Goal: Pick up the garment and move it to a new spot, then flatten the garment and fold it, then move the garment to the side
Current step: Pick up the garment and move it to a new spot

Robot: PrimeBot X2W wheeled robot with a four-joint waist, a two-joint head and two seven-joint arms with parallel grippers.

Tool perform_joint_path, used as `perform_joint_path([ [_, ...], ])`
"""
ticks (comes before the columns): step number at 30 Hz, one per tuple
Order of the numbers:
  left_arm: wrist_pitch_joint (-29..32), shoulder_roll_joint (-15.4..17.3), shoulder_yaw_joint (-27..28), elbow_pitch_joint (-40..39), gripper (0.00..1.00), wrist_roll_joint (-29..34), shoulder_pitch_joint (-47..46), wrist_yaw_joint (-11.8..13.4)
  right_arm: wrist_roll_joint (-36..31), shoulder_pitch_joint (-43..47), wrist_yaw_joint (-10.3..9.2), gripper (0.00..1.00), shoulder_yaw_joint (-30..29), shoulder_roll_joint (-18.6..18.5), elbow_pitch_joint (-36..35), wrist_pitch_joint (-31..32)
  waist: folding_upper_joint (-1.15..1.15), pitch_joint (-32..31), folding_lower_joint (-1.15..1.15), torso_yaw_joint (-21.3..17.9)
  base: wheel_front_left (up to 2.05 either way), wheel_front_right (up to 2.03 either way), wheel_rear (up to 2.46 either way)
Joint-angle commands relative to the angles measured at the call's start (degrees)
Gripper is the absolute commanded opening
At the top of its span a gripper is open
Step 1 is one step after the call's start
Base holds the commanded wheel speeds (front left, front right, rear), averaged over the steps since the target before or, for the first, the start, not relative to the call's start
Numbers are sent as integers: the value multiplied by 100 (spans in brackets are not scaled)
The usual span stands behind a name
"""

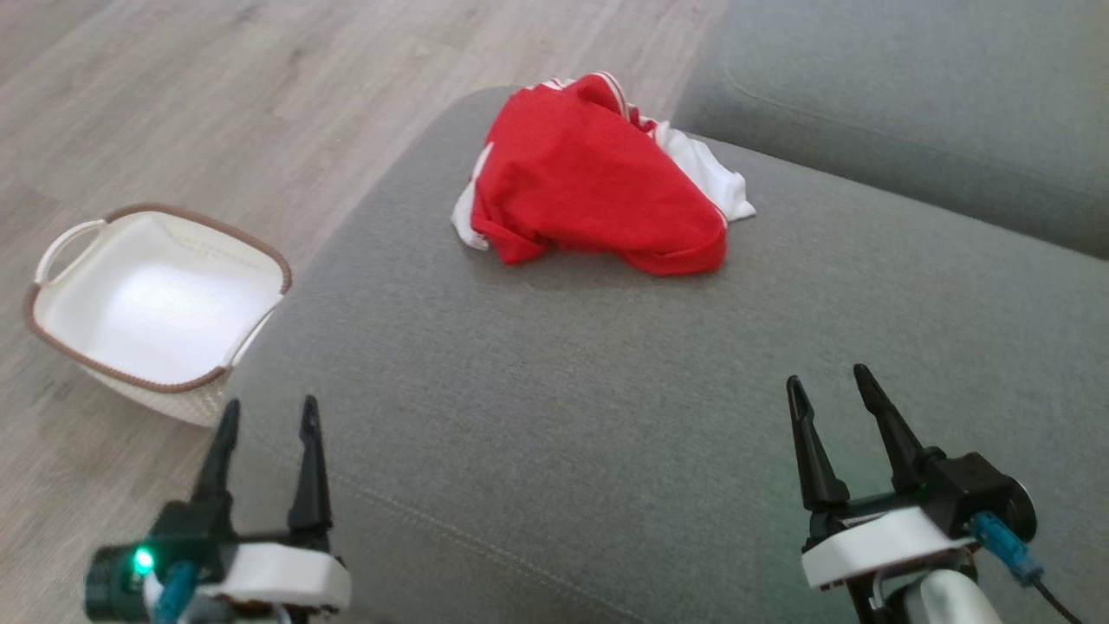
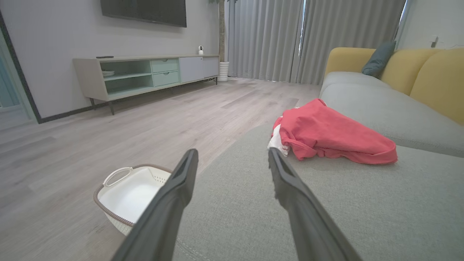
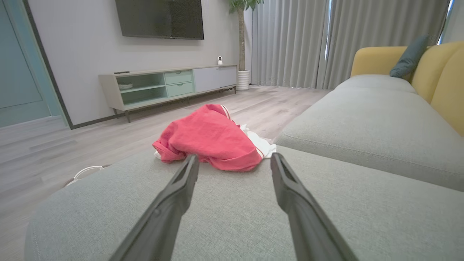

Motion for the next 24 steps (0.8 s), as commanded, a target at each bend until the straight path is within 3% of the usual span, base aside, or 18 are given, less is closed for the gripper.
perform_joint_path([
  [1, -70, 135, 272, -246, 100, 61, -493, -27, -30, -257, 43, 100, 82, -48, -212, -62, 0, 80, 0, -109, 0, 0, 0],
  [6, -70, 450, 384, -241, 100, 112, -1039, -166, -131, -355, 43, 100, 28, -48, -261, -62, 0, 320, 0, -331, 0, 0, 0],
  [10, 142, 836, 389, -42, 100, 139, -1940, -463, -269, -532, 43, 100, 32, -48, -338, -62, 0, 669, 0, -599, 0, 0, 0],
  [15, 656, 1225, 467, 594, 100, -155, -3315, -907, -471, -863, 43, 100, 97, -48, -414, -62, 0, 1257, 0, -1024, 0, 0, 0],
  [24, 1436, 1492, 138, 2184, 100, -956, -5205, -1225, -741, -1403, 43, 100, 302, -48, -558, -62, 0, 2283, 0, -1713, 0, 0, 0],
])
